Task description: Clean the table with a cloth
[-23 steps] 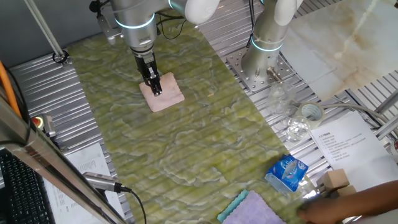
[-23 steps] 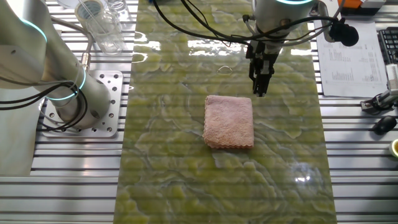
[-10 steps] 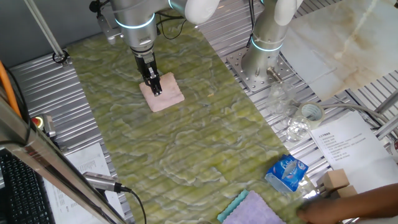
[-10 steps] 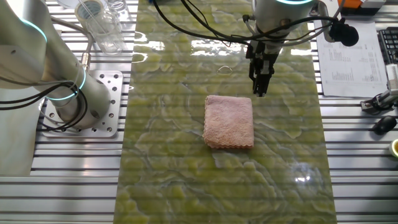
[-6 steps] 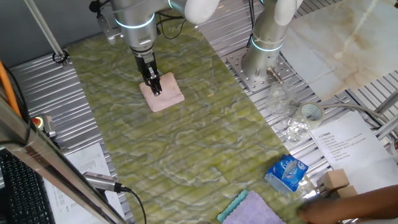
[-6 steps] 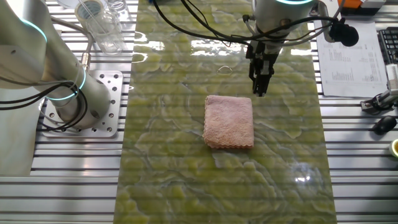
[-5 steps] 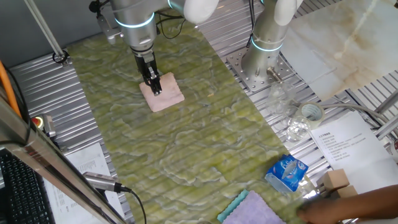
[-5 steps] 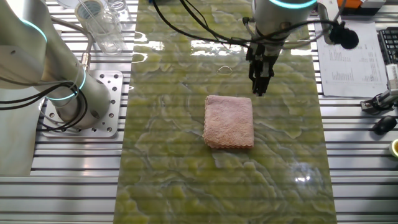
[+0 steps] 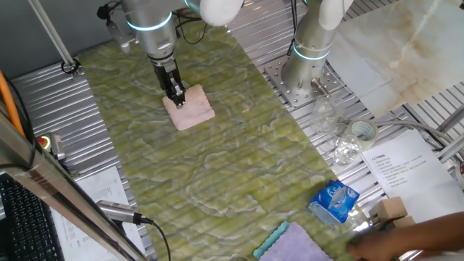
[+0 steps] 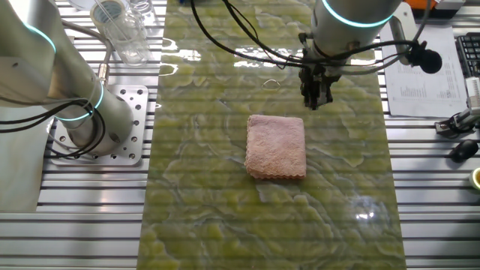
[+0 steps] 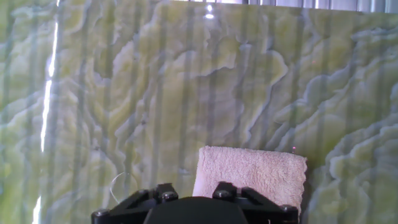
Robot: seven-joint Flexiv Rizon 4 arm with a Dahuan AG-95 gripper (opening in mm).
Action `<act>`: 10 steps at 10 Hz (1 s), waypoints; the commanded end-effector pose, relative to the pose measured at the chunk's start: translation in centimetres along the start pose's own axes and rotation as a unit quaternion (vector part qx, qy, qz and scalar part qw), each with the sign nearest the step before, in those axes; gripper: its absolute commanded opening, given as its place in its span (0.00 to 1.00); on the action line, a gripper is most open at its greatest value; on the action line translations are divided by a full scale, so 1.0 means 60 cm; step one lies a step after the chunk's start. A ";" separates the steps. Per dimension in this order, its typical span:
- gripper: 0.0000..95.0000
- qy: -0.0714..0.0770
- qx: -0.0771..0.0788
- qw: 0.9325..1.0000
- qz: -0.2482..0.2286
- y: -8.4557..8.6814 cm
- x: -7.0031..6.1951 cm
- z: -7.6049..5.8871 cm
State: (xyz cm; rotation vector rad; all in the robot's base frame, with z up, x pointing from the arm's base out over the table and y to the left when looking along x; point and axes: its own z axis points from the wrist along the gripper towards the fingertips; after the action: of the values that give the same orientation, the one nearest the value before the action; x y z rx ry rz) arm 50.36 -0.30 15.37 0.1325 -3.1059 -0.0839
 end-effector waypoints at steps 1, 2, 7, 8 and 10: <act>0.00 0.016 0.008 1.000 -0.005 -0.003 0.000 0.009; 0.00 0.025 0.021 0.999 -0.008 -0.006 0.000 0.014; 0.00 0.021 0.022 0.999 -0.016 -0.027 0.010 0.048; 0.00 0.020 0.020 0.999 -0.018 -0.033 0.017 0.056; 0.00 0.020 0.021 0.999 -0.023 -0.044 0.032 0.067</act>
State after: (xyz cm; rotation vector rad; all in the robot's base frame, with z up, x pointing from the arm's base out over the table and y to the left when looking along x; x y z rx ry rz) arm 48.59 -3.02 11.07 0.2068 -3.0674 -0.0172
